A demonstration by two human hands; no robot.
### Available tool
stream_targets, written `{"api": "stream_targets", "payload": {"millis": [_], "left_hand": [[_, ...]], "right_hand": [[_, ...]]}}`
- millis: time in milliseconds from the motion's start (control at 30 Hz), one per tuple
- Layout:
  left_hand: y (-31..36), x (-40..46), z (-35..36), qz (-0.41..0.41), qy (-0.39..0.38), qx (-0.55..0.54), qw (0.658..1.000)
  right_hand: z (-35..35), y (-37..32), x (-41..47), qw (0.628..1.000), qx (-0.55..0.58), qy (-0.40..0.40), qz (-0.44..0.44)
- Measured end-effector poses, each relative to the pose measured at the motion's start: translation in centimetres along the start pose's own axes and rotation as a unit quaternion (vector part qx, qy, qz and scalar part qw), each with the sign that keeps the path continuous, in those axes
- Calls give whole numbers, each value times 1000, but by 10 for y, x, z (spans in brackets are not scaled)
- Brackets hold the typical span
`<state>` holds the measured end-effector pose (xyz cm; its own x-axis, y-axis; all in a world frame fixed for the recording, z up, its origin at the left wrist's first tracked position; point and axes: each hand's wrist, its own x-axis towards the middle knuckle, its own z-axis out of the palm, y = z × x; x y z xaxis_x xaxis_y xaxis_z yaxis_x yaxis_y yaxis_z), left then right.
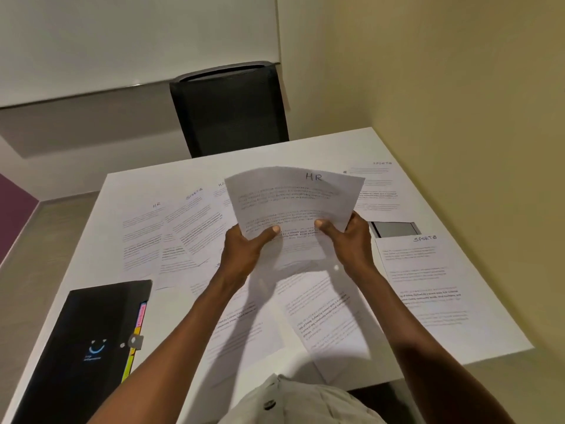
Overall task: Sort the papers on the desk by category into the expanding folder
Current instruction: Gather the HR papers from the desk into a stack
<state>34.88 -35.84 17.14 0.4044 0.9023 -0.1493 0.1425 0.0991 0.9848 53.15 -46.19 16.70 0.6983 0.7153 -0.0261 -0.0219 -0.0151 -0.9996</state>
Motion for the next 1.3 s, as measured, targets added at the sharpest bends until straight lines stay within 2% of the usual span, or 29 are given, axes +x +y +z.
{"api": "stream_targets", "payload": {"millis": [167, 267, 367, 500, 567, 700, 867, 1033, 1300], "left_hand": [[-51, -12, -2, -87, 23, 20, 996], [-67, -21, 3, -92, 28, 30, 995], [-65, -17, 10, -86, 48, 20, 995], [-58, -9, 16, -67, 57, -7, 996], [-66, -10, 18, -79, 54, 16, 995], [-88, -14, 23, -98, 24, 86, 991], [-76, 3, 19, -83, 31, 78, 993], [-69, 19, -6, -88, 24, 54, 994], [-85, 29, -92, -202, 26, -55, 977]], "right_hand": [[-5, 48, -18, 995, -19, -55, 86], [-5, 68, -26, 990, -25, -58, 128], [-4, 66, -23, 990, -55, -59, 118], [-7, 54, -12, 993, -27, -51, 104], [-8, 61, -13, 992, -20, -54, 115], [-9, 95, -26, 981, -97, -55, 161], [-3, 88, -10, 983, -118, -62, 130], [10, 87, 0, 976, -158, -116, 100], [75, 93, -1, 939, -223, -238, 112]]}}
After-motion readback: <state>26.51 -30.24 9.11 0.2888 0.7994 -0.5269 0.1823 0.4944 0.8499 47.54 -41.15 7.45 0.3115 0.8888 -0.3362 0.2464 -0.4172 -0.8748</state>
